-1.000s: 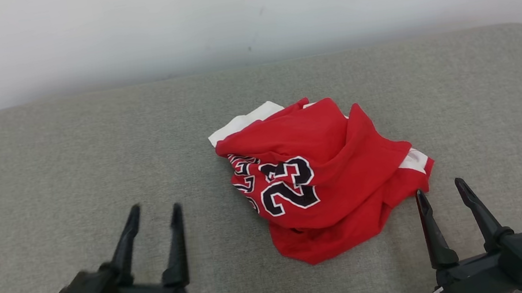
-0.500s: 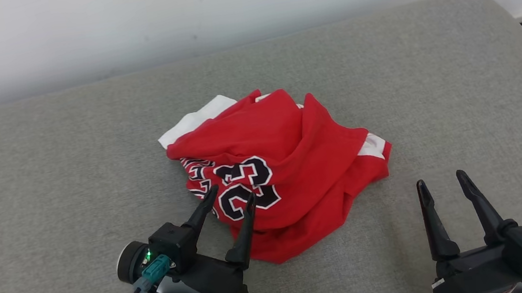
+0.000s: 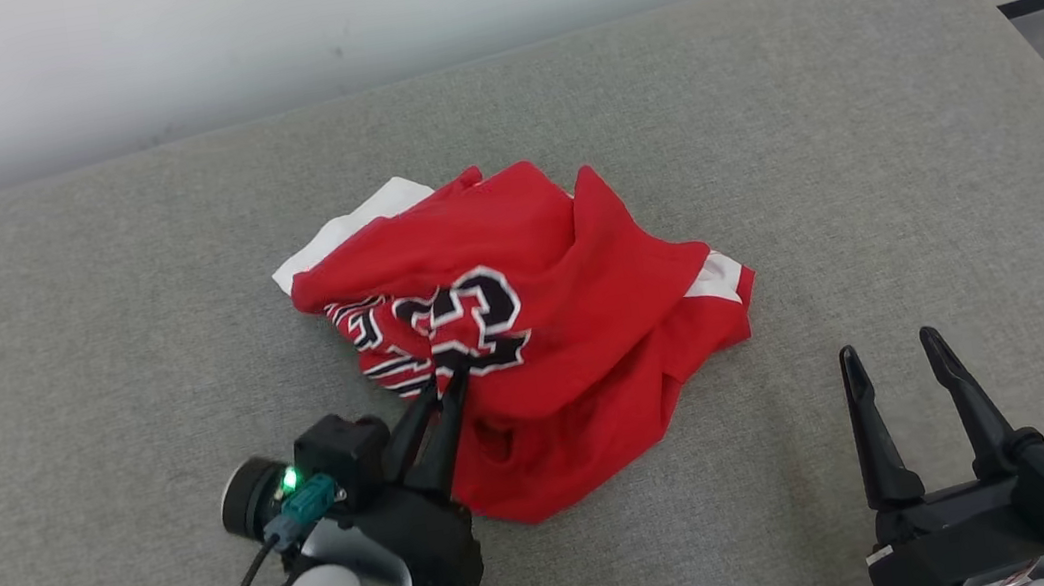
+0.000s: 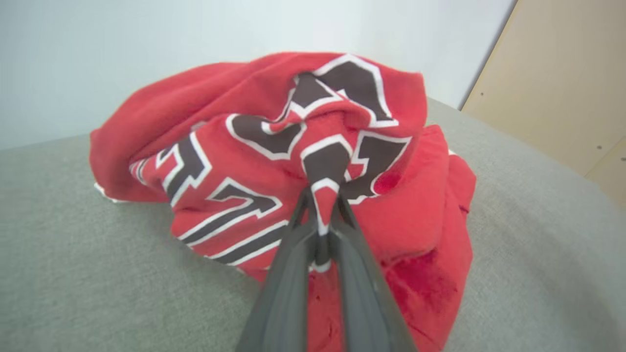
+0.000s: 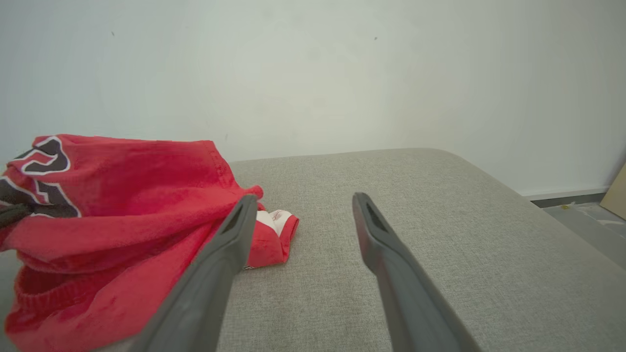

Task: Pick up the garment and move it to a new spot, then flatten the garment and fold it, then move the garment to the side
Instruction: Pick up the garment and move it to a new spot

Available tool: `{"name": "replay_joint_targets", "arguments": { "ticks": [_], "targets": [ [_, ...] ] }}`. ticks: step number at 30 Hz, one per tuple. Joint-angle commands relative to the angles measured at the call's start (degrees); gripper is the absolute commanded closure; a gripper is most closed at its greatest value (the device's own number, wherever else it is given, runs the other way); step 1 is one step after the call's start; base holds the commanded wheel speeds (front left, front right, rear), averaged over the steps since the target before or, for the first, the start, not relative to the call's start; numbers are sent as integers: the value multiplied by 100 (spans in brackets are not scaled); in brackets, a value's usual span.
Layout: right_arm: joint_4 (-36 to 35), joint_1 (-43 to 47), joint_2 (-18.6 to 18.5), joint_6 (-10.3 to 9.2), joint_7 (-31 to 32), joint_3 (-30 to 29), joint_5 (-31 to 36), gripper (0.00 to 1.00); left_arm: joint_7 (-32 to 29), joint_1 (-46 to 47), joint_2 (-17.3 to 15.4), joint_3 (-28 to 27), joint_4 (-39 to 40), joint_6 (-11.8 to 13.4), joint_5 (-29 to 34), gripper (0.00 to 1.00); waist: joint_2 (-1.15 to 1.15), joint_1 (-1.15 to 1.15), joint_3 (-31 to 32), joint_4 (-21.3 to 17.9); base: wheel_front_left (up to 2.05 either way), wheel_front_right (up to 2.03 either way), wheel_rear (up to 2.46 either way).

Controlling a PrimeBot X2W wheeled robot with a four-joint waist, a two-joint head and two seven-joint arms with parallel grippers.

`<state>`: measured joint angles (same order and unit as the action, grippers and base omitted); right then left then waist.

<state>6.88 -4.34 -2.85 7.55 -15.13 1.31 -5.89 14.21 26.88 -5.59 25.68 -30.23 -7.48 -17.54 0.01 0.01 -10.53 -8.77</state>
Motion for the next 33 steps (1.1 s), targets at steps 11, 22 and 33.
{"name": "replay_joint_targets", "arguments": {
  "ticks": [11, 22, 33],
  "targets": [
    [59, -67, -5, -12, -3, -28, -172, 0, -429, 1991, -266, 571, 820, 9, -66, 100, -1, -1, 18, 55, 0, 0, 0],
    [126, -143, -5, -12, -3, -55, -332, 0, -657, 4489, -190, 713, 876, 9, -552, 100, -1, -1, -186, -129, 0, 0, 0],
    [105, -180, -5, -12, -3, -125, -234, 0, -453, 4715, -428, 569, 578, 19, -729, 100, -1, -1, -211, 149, 0, 0, 0]
  ]
}}
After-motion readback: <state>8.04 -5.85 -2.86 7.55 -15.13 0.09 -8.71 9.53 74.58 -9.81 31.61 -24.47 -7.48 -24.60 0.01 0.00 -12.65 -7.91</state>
